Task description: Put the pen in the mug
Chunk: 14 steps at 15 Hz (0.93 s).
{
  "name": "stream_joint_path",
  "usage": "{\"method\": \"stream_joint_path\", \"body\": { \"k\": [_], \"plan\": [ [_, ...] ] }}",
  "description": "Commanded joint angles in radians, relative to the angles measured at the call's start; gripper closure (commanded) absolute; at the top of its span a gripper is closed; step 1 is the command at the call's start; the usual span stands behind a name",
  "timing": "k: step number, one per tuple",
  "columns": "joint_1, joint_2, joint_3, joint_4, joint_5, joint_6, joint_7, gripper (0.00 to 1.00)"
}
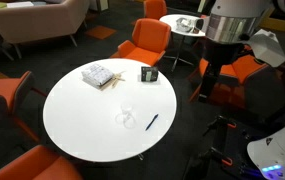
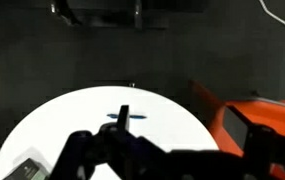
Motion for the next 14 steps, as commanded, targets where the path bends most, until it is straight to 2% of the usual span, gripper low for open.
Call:
{"method": "stream_joint_path", "body": {
  "k": [1,5,6,7,14],
  "plan": [
    [0.000,0.000,0.000,0.002,0.000,-0.002,0.000,0.00],
    [0.000,0.000,0.000,0.002,0.000,-0.002,0.000,0.00],
    [-0.026,-0.002,0.023,-0.011,-0.025,0.047,0.102,0.00],
    [-0.038,0.001,0.028,-0.019,-0.029,0.083,0.151,0.00],
    [-0.119,0.099,0.017,-0.098,-0.019,0.362,0.424,0.00]
  ]
}}
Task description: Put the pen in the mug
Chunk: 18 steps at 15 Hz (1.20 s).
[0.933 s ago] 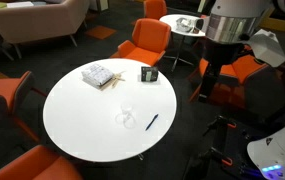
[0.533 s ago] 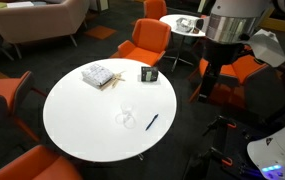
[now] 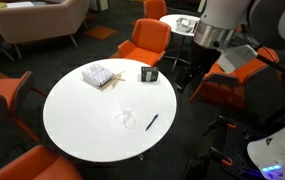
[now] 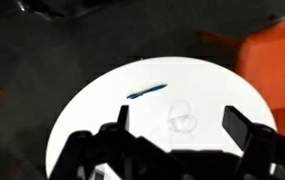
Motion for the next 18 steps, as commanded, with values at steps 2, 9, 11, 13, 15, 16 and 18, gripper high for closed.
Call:
{"method": "stream_joint_path", "body": {
  "k": [2,9,11,13,15,16,18],
  "plan": [
    [-0.068,0.096,0.002,-0.051,-0.007,0.179,0.182,0.00],
    [-0.116,0.368,-0.051,-0.062,-0.070,0.470,0.513,0.00],
    [-0.100,0.458,-0.093,-0.047,-0.128,0.537,0.644,0.00],
    [-0.065,0.561,-0.152,-0.004,-0.184,0.578,0.783,0.00],
    [-0.010,0.650,-0.216,0.053,-0.207,0.587,0.912,0.00],
    [0.024,0.692,-0.249,0.088,-0.211,0.586,0.977,0.00],
    [0.083,0.779,-0.295,0.163,-0.181,0.572,1.084,0.00]
  ]
}}
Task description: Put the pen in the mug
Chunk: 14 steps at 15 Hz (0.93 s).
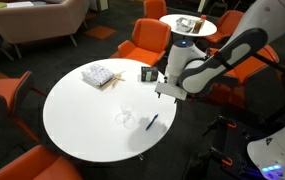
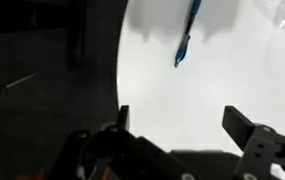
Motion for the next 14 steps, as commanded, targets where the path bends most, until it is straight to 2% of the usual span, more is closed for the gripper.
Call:
{"method": "stream_joint_path", "body": {
  "k": [1,4,7,13,14],
  "plan": [
    [0.116,0.134,-0.086,0.123,0.027,-0.014,0.209,0.00],
    [0.167,0.220,-0.091,0.177,0.055,-0.001,0.265,0.00],
    [0.185,0.282,-0.075,0.206,0.085,0.024,0.242,0.00],
    [0.169,0.345,-0.043,0.216,0.148,0.082,0.157,0.00],
    [0.167,0.353,-0.039,0.218,0.161,0.082,0.142,0.03]
  ]
}}
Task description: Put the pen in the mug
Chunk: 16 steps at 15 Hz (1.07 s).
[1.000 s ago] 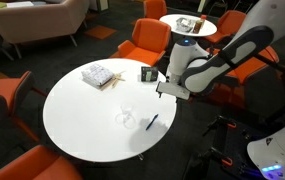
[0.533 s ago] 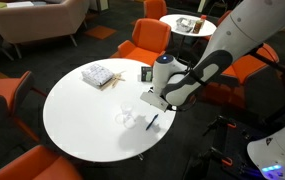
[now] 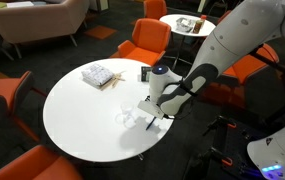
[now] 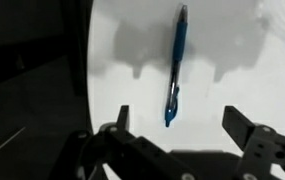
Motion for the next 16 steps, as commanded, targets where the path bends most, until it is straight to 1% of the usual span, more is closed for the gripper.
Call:
{"method": "stream_joint_path", "body": {
  "k": [1,3,4,6,8,9,10,11,12,13,14,15,16],
  "plan": [
    [-0.013,0.030,0.015,0.009,0.059,0.035,-0.073,0.07],
    [-0.014,0.048,0.014,0.013,0.077,0.044,-0.094,0.14],
    [-0.018,0.056,0.015,0.014,0.086,0.046,-0.108,0.16],
    [-0.019,0.069,0.009,0.018,0.107,0.046,-0.124,0.23],
    [-0.020,0.081,0.002,0.025,0.122,0.043,-0.135,0.32],
    [-0.023,0.086,-0.001,0.030,0.128,0.041,-0.139,0.34],
    [-0.026,0.089,-0.004,0.036,0.132,0.038,-0.149,0.50],
    [-0.030,0.092,-0.004,0.041,0.139,0.037,-0.154,0.52],
    [-0.031,0.096,-0.007,0.048,0.139,0.034,-0.154,0.51],
    [-0.031,0.100,-0.010,0.054,0.138,0.030,-0.153,0.58],
    [-0.036,0.104,-0.008,0.060,0.139,0.028,-0.156,0.78],
    [-0.036,0.106,-0.010,0.064,0.137,0.026,-0.156,0.82],
    [-0.037,0.108,-0.009,0.068,0.136,0.026,-0.158,0.84]
  ]
}}
